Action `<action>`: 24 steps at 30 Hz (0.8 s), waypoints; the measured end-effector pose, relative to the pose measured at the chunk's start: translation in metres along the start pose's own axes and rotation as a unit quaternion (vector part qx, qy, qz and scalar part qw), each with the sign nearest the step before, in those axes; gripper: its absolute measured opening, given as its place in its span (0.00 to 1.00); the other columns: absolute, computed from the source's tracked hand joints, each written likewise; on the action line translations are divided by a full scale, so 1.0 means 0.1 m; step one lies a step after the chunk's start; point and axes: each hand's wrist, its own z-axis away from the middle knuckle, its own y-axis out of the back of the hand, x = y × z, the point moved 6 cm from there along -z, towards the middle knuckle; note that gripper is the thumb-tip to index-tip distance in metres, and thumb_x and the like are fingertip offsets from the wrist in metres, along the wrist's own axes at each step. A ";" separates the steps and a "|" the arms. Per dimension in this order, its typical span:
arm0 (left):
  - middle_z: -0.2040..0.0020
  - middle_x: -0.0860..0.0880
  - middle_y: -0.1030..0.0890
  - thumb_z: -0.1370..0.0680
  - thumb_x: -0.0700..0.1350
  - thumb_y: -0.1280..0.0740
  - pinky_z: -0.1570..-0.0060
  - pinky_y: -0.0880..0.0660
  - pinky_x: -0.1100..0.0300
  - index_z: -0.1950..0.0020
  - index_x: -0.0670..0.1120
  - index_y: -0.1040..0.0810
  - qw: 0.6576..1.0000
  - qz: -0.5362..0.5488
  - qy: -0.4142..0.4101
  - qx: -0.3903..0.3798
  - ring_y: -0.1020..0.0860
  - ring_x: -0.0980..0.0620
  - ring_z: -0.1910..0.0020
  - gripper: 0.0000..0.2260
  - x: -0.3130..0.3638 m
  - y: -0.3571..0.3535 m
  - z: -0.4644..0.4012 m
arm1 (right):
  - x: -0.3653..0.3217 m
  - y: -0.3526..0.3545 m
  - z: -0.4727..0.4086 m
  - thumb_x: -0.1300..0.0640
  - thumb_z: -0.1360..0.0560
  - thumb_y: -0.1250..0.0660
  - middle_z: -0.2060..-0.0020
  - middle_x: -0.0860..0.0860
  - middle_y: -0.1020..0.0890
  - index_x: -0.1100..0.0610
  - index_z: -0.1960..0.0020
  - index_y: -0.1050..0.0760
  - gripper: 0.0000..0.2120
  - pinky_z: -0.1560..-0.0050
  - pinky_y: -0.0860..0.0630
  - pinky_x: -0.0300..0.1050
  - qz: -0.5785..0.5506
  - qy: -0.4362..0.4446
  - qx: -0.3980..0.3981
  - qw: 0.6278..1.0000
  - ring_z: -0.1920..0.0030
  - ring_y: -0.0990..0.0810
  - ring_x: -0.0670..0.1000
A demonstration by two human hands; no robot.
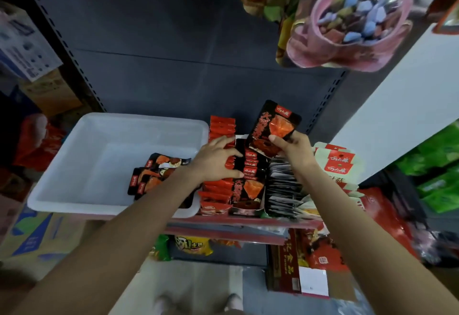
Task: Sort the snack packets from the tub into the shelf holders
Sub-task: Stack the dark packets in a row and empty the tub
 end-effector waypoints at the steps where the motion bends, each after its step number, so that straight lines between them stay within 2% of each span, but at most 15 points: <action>1: 0.22 0.51 0.48 0.28 0.60 0.32 0.27 0.51 0.50 0.32 0.57 0.29 1.000 0.011 -0.003 0.005 0.52 0.50 0.24 0.25 0.00 -0.01 0.01 | 0.01 -0.01 -0.02 0.59 0.26 0.31 0.54 0.50 0.16 0.52 0.56 0.21 0.03 0.40 0.25 0.56 -0.011 -0.002 -0.007 1.000 0.50 0.18 0.53; 6: 0.22 0.52 0.49 0.28 0.58 0.31 0.26 0.53 0.50 0.39 0.60 0.25 0.998 0.061 -0.015 -0.006 0.54 0.52 0.24 0.17 -0.04 -0.03 0.06 | 0.06 -0.12 -0.09 0.63 0.27 0.30 0.55 0.53 0.16 0.56 0.55 0.21 0.03 0.44 0.22 0.54 0.001 -0.018 -0.071 0.997 0.50 0.18 0.55; 11: 0.22 0.49 0.46 0.27 0.57 0.31 0.26 0.54 0.52 0.39 0.60 0.24 0.996 0.084 -0.009 -0.029 0.54 0.54 0.24 0.16 -0.02 -0.01 0.10 | 0.05 -0.23 -0.10 0.66 0.27 0.32 0.63 0.50 0.18 0.56 0.60 0.21 0.07 0.56 0.20 0.38 0.031 -0.022 -0.137 0.990 0.59 0.19 0.47; 14: 0.22 0.48 0.46 0.27 0.57 0.31 0.26 0.55 0.53 0.38 0.60 0.25 0.997 0.077 -0.008 -0.033 0.54 0.54 0.23 0.18 -0.02 -0.01 0.12 | 0.06 -0.25 -0.16 0.67 0.27 0.32 0.64 0.50 0.19 0.56 0.61 0.22 0.08 0.58 0.21 0.36 0.058 -0.013 -0.127 0.990 0.61 0.19 0.47; 16: 0.22 0.49 0.47 0.27 0.58 0.32 0.27 0.56 0.54 0.37 0.60 0.26 0.997 0.073 -0.011 -0.033 0.55 0.54 0.24 0.18 -0.02 -0.01 0.12 | 0.10 -0.26 -0.21 0.68 0.29 0.30 0.63 0.49 0.19 0.53 0.62 0.22 0.10 0.52 0.20 0.45 0.111 -0.010 -0.121 0.986 0.56 0.18 0.52; 18: 0.22 0.49 0.48 0.27 0.58 0.32 0.27 0.57 0.54 0.37 0.60 0.26 0.997 0.069 -0.014 -0.036 0.56 0.54 0.24 0.18 -0.01 -0.01 0.12 | 0.06 -0.25 -0.23 0.67 0.32 0.27 0.59 0.48 0.17 0.52 0.59 0.22 0.10 0.46 0.22 0.51 0.140 0.020 -0.111 0.984 0.52 0.18 0.53; 21: 0.22 0.50 0.49 0.27 0.57 0.32 0.28 0.57 0.54 0.37 0.60 0.26 0.997 0.069 -0.016 -0.039 0.56 0.54 0.24 0.18 -0.02 -0.01 0.12 | -0.14 -0.21 -0.24 0.63 0.31 0.26 0.52 0.51 0.17 0.54 0.47 0.23 0.14 0.47 0.22 0.47 0.104 0.106 -0.062 0.987 0.50 0.19 0.51; 24: 0.22 0.50 0.49 0.27 0.57 0.32 0.27 0.57 0.53 0.37 0.60 0.26 0.997 0.070 -0.020 -0.040 0.56 0.54 0.24 0.18 -0.02 -0.02 0.12 | -0.24 -0.23 -0.20 0.63 0.27 0.30 0.51 0.49 0.19 0.56 0.46 0.22 0.11 0.49 0.26 0.36 0.174 0.168 -0.038 0.970 0.52 0.21 0.47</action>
